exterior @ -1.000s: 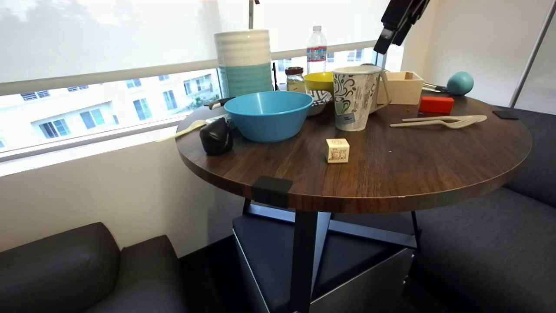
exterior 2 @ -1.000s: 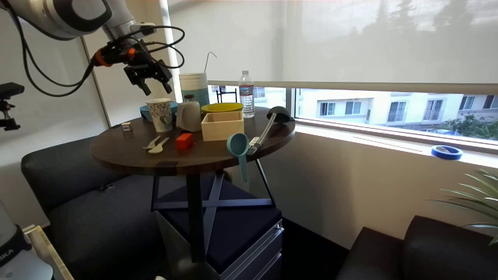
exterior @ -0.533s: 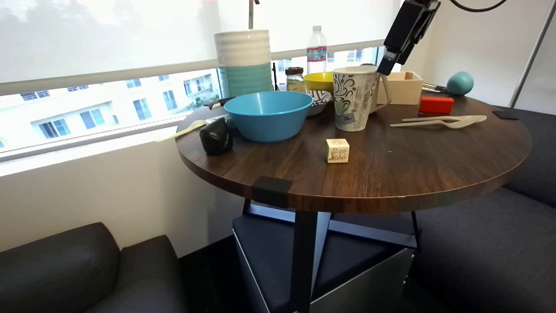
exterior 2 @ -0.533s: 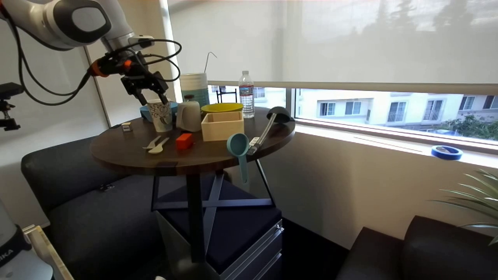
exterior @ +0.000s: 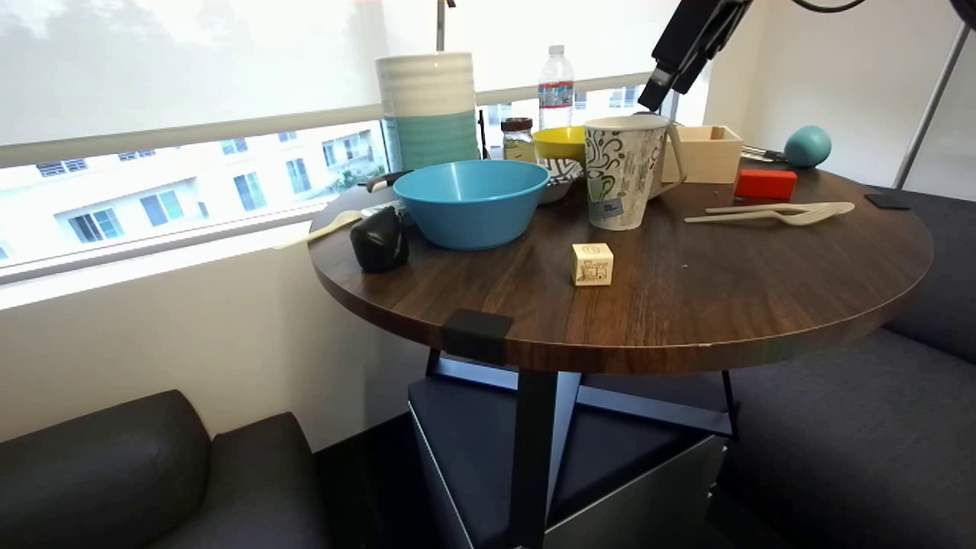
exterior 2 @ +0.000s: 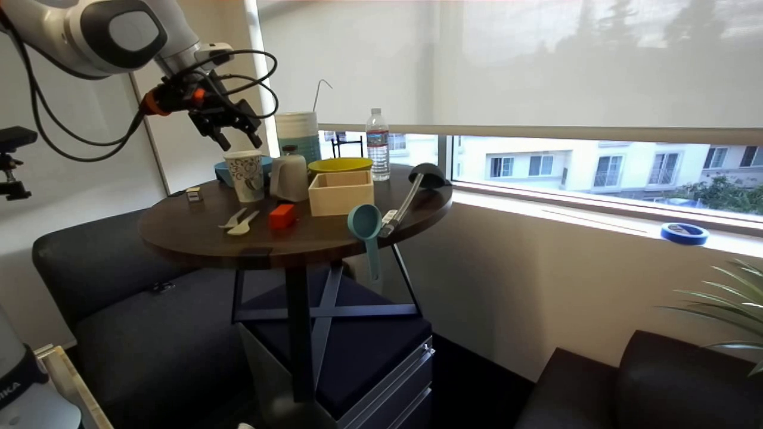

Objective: Move the white dice to the left and cover it with a styrofoam cup

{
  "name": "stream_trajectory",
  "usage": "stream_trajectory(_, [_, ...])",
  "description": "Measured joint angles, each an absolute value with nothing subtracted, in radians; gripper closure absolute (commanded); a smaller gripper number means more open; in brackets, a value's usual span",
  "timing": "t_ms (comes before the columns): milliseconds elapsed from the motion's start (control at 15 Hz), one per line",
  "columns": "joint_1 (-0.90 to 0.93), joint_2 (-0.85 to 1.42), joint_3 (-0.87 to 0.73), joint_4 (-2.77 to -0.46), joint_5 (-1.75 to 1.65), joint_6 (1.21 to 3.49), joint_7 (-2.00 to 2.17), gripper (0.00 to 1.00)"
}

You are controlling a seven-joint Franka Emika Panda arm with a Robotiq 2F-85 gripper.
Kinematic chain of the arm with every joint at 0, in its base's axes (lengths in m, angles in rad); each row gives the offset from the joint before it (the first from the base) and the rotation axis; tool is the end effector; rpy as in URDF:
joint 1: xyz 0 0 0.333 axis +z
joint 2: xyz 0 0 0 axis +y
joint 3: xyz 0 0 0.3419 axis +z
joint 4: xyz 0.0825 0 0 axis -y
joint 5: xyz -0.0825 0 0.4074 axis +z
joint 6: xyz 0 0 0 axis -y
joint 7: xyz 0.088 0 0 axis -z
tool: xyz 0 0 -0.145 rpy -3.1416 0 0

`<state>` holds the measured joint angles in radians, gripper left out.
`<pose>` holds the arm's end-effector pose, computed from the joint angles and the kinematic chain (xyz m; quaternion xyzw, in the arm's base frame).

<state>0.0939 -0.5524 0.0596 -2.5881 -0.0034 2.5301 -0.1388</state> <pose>0.4331 0.0675 0.4721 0.9591 0.1418 0.2443 0.0157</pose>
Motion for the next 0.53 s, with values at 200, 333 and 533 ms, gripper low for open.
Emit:
stream_trajectory(200, [0.093, -0.528, 0.059, -2.605, -0.004, 2.572, -0.139, 0.00])
stream_trajectory(333, [0.093, -0.513, 0.058, -2.615, -0.005, 2.575, -0.139, 0.00])
stream_trajectory(533, [0.093, -0.503, 0.059, -2.618, -0.006, 2.549, -0.139, 0.00])
